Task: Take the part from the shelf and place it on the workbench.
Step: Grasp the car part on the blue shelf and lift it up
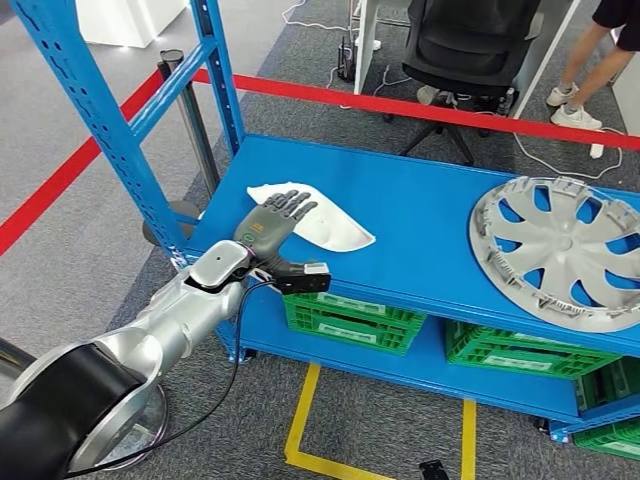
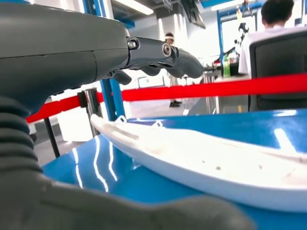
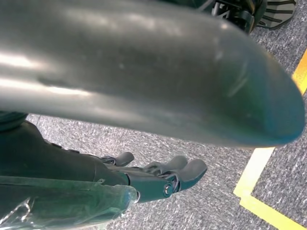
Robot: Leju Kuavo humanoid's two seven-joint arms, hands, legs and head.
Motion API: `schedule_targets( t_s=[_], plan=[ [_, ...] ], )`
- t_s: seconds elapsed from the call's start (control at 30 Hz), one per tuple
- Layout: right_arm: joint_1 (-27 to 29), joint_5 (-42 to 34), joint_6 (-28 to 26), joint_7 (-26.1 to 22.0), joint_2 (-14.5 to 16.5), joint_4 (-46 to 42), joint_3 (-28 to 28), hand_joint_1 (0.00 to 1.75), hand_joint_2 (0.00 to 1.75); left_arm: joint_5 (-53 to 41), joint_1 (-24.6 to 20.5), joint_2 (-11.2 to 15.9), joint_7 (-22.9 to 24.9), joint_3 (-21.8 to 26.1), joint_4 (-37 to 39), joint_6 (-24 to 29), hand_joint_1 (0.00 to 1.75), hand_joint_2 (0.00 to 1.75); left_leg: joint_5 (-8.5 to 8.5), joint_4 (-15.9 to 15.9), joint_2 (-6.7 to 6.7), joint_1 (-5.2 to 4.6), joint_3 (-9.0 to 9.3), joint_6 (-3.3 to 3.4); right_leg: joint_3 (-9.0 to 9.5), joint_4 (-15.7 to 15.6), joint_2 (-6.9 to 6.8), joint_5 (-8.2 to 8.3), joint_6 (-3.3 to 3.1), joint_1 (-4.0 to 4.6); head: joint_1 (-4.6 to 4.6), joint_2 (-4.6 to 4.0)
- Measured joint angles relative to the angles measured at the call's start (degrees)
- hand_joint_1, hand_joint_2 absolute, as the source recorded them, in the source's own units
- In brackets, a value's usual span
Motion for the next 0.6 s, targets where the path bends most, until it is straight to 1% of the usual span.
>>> schedule_targets(
  t_s=[0.13, 0.3, 0.6],
  plan=[
    [0.0, -0.1, 0.0, 0.0, 0.0, 0.0, 0.0, 0.0, 0.0, -0.5, 0.0, 0.0, 1.0, 0.0, 0.0, -2.9, 0.0, 1.75, 0.06, 0.0, 0.01, 0.05, 0.01, 0.0, -0.05, 0.1, 0.0, 0.01, 0.0, 0.06, 0.0, 0.0],
    [0.0, -0.1, 0.1, 0.0, 0.0, 0.0, 0.0, 0.0, 0.0, -1.6, -0.1, 0.0, 3.4, -0.1, 0.0, -5.7, 0.0, 1.75, 0.08, 0.0, 0.01, 0.08, 0.01, -0.03, -0.1, 0.2, 0.01, -0.01, -0.02, 0.08, 0.0, 0.0],
    [0.0, -0.1, 0.0, 0.0, 0.0, 0.0, 0.0, 0.0, 0.0, -2.0, -0.1, 0.1, 4.6, -0.3, 0.0, -7.0, 0.0, 1.75, 0.08, 0.0, 0.02, 0.07, 0.01, -0.03, -0.1, 0.2, 0.01, -0.02, -0.03, 0.08, 0.0, 0.0]
  ],
)
